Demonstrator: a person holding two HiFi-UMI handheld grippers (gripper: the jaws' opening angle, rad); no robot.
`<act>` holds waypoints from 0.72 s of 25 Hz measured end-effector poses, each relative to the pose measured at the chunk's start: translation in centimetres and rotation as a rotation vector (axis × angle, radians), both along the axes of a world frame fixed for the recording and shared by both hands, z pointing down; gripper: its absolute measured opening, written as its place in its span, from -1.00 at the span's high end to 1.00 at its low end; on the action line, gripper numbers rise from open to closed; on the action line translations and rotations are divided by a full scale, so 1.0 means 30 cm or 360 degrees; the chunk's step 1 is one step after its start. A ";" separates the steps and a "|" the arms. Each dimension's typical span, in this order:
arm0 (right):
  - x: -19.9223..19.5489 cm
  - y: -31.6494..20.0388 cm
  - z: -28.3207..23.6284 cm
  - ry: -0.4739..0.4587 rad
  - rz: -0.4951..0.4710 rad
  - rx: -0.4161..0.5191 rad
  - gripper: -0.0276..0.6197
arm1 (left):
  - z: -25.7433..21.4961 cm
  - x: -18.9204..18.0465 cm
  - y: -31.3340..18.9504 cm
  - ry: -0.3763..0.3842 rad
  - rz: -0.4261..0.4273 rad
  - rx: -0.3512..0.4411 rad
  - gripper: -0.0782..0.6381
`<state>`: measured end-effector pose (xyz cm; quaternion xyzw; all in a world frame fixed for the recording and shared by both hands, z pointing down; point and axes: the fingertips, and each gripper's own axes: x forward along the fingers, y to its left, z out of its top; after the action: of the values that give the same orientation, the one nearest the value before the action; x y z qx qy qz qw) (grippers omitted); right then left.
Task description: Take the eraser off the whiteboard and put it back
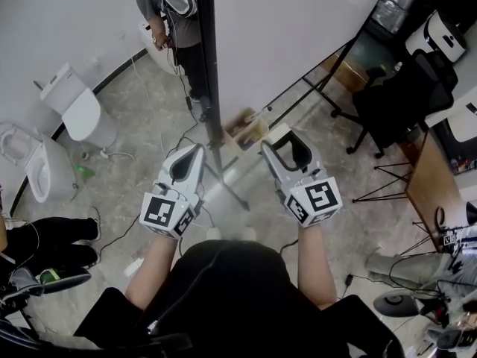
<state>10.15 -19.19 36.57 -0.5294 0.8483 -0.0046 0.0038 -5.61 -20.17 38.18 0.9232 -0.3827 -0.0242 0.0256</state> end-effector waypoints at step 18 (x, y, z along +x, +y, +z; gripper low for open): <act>-0.076 -0.254 0.085 -0.0028 -0.0065 -0.0037 0.12 | 0.039 -0.027 -0.061 -0.0021 -0.0081 -0.0060 0.77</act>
<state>7.87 -26.80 39.11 -0.5119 0.8588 -0.0191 0.0049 -6.41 -22.00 39.34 0.9127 -0.4066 -0.0116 0.0398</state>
